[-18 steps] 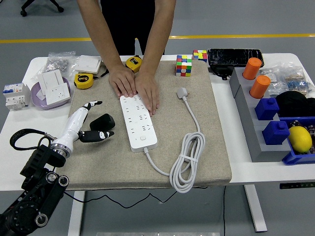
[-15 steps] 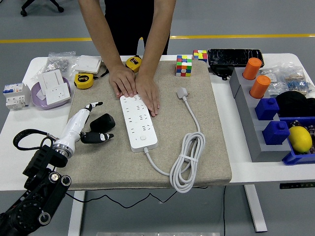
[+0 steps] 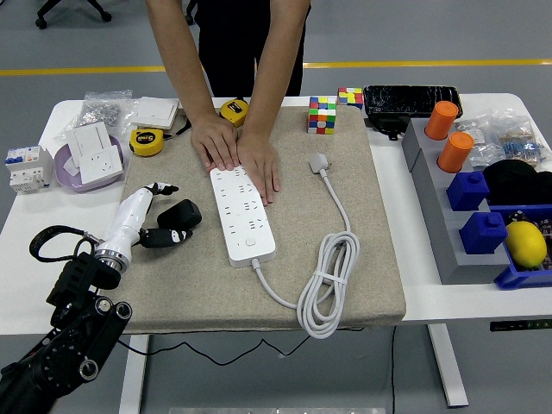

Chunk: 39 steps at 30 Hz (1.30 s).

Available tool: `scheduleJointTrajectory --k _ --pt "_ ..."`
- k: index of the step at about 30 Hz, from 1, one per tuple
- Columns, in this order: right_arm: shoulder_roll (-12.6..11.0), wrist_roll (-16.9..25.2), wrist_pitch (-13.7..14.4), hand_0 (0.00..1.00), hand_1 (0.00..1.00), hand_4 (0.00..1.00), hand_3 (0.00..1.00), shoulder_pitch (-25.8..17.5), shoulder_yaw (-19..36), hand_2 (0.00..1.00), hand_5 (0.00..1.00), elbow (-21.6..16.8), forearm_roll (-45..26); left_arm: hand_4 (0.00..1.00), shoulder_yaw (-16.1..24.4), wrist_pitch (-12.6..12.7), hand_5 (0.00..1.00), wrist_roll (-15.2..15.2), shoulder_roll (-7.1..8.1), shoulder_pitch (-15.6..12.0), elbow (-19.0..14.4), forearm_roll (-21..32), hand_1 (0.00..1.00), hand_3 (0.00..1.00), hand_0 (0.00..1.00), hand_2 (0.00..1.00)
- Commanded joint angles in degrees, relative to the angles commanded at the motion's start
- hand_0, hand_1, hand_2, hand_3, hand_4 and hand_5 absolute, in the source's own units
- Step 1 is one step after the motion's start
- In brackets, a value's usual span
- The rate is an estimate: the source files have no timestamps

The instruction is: Pick up the plug,place it near the board,insert it into the board,press the button

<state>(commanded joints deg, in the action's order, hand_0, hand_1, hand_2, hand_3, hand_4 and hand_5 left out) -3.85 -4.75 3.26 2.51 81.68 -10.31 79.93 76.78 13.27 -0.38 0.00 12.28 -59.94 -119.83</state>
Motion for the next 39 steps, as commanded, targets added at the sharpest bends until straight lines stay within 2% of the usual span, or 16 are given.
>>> scheduleJointTrajectory --k 1,6,7,12,13,19,22,28,34,39 --pt "0.00 0.02 0.00 0.796 0.701 0.998 0.750 0.06 -0.06 0.709 0.988 0.00 -0.08 0.534 -0.18 0.16 0.250 0.00 0.00 0.23 0.30 -0.09 0.534 0.442 0.640 0.424" --pt "0.03 0.06 0.02 0.796 0.701 0.998 0.750 0.16 -0.07 0.709 0.988 0.00 -0.24 0.534 -0.46 0.42 0.250 0.10 0.00 0.70 0.81 -0.37 0.534 0.442 0.640 0.424" --pt "0.03 0.05 0.02 0.796 0.701 0.998 0.750 0.16 -0.05 0.709 0.988 0.00 -0.22 0.499 -0.47 0.43 0.213 0.12 0.00 0.73 0.83 -0.43 0.381 0.405 0.528 0.344" --pt "0.06 0.07 0.04 0.796 0.701 0.998 0.750 0.14 0.06 0.709 0.988 0.00 -0.27 0.499 -1.06 -0.30 0.213 0.91 0.00 0.88 0.71 -0.66 0.381 0.405 0.528 0.344" --pt "0.07 0.07 0.05 0.796 0.700 0.998 0.750 0.13 0.13 0.709 0.988 0.00 -0.26 0.456 -1.48 -0.52 0.176 1.08 0.00 0.85 0.22 -0.07 0.307 0.384 0.475 0.289" --pt "0.18 0.06 0.04 0.796 0.700 0.998 0.750 0.02 0.35 0.709 0.988 0.00 -0.20 0.450 -3.67 -1.34 0.172 1.15 0.02 1.23 -2.24 4.06 0.309 0.382 0.472 0.283" --pt "0.25 0.06 0.06 0.796 0.700 0.998 0.750 -0.01 0.40 0.709 0.988 0.00 -0.25 0.450 -5.37 -1.55 0.172 1.06 0.49 1.89 -3.53 6.50 0.309 0.382 0.472 0.283" --pt "0.42 0.12 0.12 0.796 0.701 0.998 0.750 0.06 0.27 0.709 0.988 0.00 -0.61 0.453 -10.64 -2.52 0.165 0.55 2.17 5.31 -4.88 10.69 0.323 0.388 0.481 0.284" --pt "0.23 0.02 0.11 0.796 0.700 0.998 0.750 0.08 0.38 0.709 0.988 0.00 -0.36 0.454 -16.10 -3.57 0.152 0.06 4.78 9.80 -3.19 13.18 0.345 0.396 0.490 0.291" --pt "-0.10 -0.06 0.11 0.796 0.700 0.998 0.749 0.19 0.39 0.709 0.988 0.00 -0.25 0.454 -20.32 -3.47 0.143 -0.27 7.22 13.32 -0.81 12.42 0.354 0.396 0.490 0.294"
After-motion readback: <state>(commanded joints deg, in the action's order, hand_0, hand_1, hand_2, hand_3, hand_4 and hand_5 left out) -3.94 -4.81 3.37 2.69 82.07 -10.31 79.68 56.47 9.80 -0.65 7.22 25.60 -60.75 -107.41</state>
